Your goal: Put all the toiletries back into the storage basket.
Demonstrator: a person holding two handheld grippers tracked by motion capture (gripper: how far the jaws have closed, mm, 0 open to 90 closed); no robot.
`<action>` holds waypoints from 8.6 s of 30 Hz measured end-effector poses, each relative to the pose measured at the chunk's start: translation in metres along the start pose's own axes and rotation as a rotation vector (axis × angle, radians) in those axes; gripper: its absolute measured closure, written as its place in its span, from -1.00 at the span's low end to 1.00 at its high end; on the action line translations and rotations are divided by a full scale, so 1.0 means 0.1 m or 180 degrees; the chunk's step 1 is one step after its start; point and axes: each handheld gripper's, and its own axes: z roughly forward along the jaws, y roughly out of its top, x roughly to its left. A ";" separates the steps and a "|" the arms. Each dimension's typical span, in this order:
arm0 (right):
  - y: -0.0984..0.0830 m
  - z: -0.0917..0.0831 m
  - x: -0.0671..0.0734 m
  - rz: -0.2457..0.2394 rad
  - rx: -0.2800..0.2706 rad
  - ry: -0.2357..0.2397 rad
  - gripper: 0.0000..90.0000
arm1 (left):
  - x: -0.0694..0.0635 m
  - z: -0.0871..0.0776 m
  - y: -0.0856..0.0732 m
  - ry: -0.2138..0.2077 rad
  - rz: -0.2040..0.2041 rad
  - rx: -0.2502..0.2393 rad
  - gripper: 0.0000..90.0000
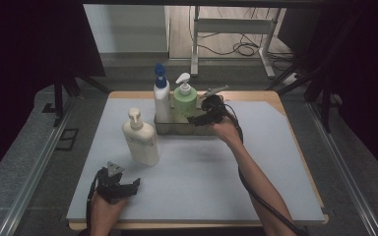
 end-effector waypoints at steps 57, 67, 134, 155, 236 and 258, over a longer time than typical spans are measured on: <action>-0.12 0.41 -0.23 0.0447 0.0417 -0.0280 0.98 | 0.00 0.00 0.00 0.0001 -0.0002 0.0000 -0.74; -0.11 0.46 -0.15 0.0404 0.0408 -0.0243 0.98 | 0.00 0.00 0.00 0.0001 -0.0002 0.0000 -0.74; -0.20 -0.10 0.00 0.0119 0.0000 -0.0138 0.01 | 0.00 0.00 0.00 0.0002 0.0003 0.0007 -0.74; -0.34 -0.37 0.20 -0.0123 -0.0044 -0.0084 -0.56 | 0.00 0.00 0.00 0.0001 0.0000 0.0002 -0.74; -2.10 -1.08 0.27 0.0135 0.0251 -0.0441 -1.00 | 0.01 -0.01 0.01 0.0008 -0.0044 -0.0004 -0.68; -2.22 -1.00 0.25 0.0182 0.0294 -0.0423 -1.00 | 0.28 -0.05 0.16 -0.0081 -0.0166 -0.0220 0.80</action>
